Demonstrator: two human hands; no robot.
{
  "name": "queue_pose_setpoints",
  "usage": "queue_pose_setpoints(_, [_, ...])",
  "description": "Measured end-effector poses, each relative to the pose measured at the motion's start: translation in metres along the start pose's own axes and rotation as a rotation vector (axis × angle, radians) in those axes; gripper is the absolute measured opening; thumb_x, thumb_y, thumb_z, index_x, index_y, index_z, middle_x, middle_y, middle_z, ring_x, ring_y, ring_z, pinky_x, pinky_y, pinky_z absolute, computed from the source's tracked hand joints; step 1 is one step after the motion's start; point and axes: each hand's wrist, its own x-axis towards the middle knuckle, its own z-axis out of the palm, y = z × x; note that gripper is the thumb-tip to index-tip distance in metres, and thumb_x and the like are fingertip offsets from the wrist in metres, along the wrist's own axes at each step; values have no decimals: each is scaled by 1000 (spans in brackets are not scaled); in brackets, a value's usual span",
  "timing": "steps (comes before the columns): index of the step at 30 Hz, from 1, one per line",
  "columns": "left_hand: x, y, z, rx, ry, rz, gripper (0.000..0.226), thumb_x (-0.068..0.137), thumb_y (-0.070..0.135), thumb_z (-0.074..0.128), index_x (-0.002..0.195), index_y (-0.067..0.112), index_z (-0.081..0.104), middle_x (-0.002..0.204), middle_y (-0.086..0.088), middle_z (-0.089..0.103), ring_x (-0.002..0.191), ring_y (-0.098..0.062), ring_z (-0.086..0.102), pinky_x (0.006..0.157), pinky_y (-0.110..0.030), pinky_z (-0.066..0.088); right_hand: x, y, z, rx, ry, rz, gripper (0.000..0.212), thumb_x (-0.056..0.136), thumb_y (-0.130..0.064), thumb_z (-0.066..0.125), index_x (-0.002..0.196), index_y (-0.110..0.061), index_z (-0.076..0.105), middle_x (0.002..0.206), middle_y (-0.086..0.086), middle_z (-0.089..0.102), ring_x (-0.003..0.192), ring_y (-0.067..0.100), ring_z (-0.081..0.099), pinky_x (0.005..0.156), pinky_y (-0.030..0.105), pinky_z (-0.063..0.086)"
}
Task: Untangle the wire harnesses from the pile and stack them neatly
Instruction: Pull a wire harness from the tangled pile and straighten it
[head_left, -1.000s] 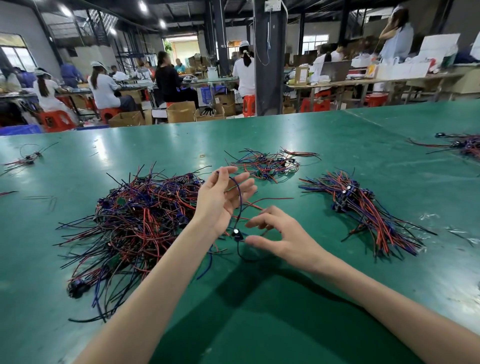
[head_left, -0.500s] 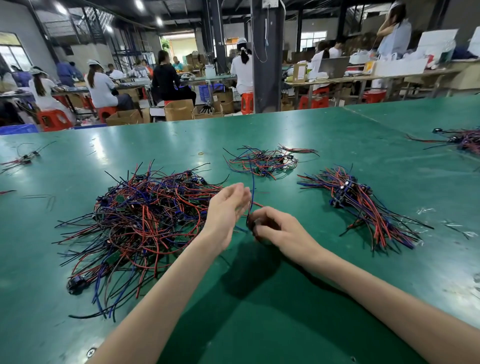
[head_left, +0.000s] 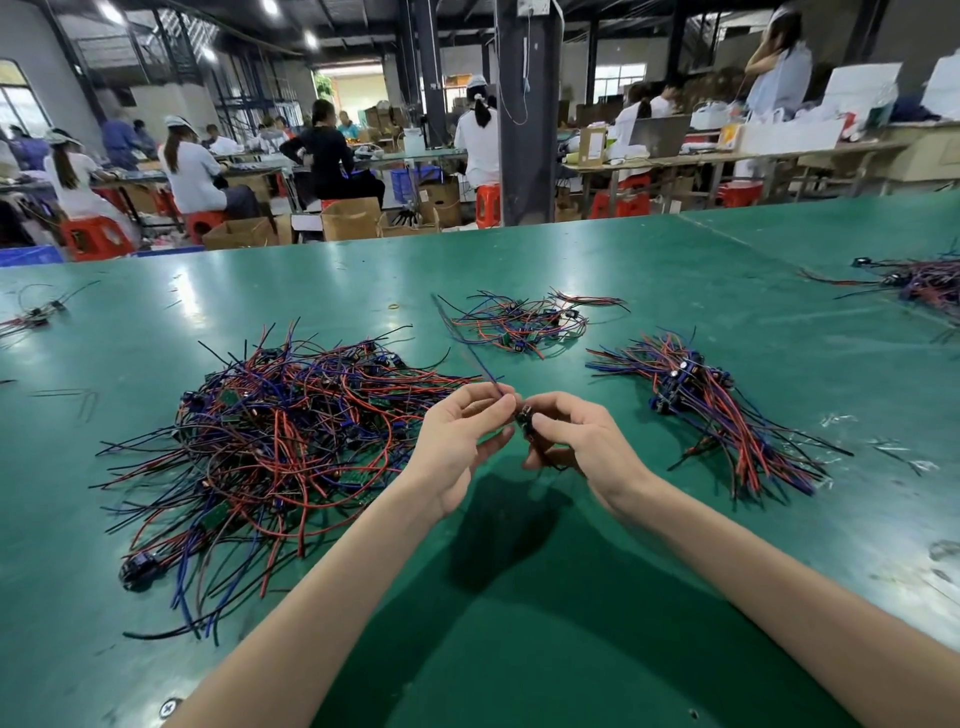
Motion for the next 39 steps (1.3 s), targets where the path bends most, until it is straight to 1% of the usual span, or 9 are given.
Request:
queue_pose_setpoints(3, [-1, -3, 1, 32, 49, 86, 15, 83, -2, 65, 81, 12, 60, 68, 4, 63, 64, -6, 55, 67, -18, 50, 0, 0, -1, 11, 8, 17, 18, 92, -2, 51, 91, -13, 65, 71, 1, 58, 52, 17, 62, 70, 39, 55])
queue_pose_setpoints(7, [-1, -5, 0, 142, 111, 169, 14, 81, -3, 68, 82, 10, 61, 65, 3, 62, 62, -10, 52, 66, -21, 47, -1, -2, 1, 4, 11, 31, 15, 89, 0, 55, 87, -11, 65, 67, 2, 58, 53, 14, 59, 53, 31, 54])
queue_pose_setpoints(9, [-1, -5, 1, 139, 137, 172, 13, 80, -3, 69, 81, 8, 61, 66, 0, 61, 63, -12, 52, 65, -22, 47, -2, -2, 1, 12, 11, 40, 12, 87, -1, 57, 86, -11, 64, 67, 3, 58, 56, 13, 58, 50, 29, 53])
queue_pose_setpoints(15, [-2, -6, 3, 126, 141, 160, 12, 84, 2, 67, 77, 8, 59, 63, 0, 58, 51, -8, 50, 62, -22, 47, -6, -3, 1, 49, -64, 82, 4, 87, -3, 59, 85, -5, 57, 68, 1, 58, 60, 16, 63, 46, 35, 53])
queue_pose_setpoints(18, [-4, -6, 3, 157, 107, 155, 10, 84, 3, 67, 78, 8, 60, 65, -3, 57, 51, -8, 49, 60, -21, 46, -6, -6, 2, 99, -57, 123, 17, 90, -16, 59, 75, -8, 55, 66, 4, 61, 59, 19, 61, 47, 40, 55])
queue_pose_setpoints(23, [-6, -6, 6, 194, 56, 138, 6, 83, 6, 69, 82, 6, 63, 69, -9, 55, 55, -11, 46, 59, -21, 44, -6, -11, -1, 55, -34, 181, 16, 89, -10, 58, 73, -8, 60, 65, 9, 57, 47, 13, 58, 40, 24, 48])
queue_pose_setpoints(29, [-7, -9, 6, 236, 57, 146, 2, 85, 9, 67, 84, 7, 68, 76, -11, 62, 58, -10, 51, 59, -16, 46, -5, -12, -2, 3, -47, 215, 10, 89, -9, 58, 83, -3, 64, 66, 10, 52, 44, 12, 56, 41, 21, 47])
queue_pose_setpoints(34, [-6, -10, 4, 214, 110, 174, 7, 84, 9, 69, 78, 7, 65, 60, 1, 56, 52, -7, 47, 57, -17, 45, -5, -15, 1, -28, -57, 238, 21, 89, -9, 56, 68, -10, 58, 59, 6, 56, 49, 16, 54, 45, 24, 49])
queue_pose_setpoints(39, [-4, -10, 3, 198, 154, 169, 13, 82, 13, 71, 74, 6, 64, 52, 4, 55, 47, -7, 45, 52, -16, 43, -7, -16, 3, -13, -78, 242, 23, 89, -8, 54, 67, -11, 54, 70, 14, 62, 61, 25, 59, 50, 26, 52])
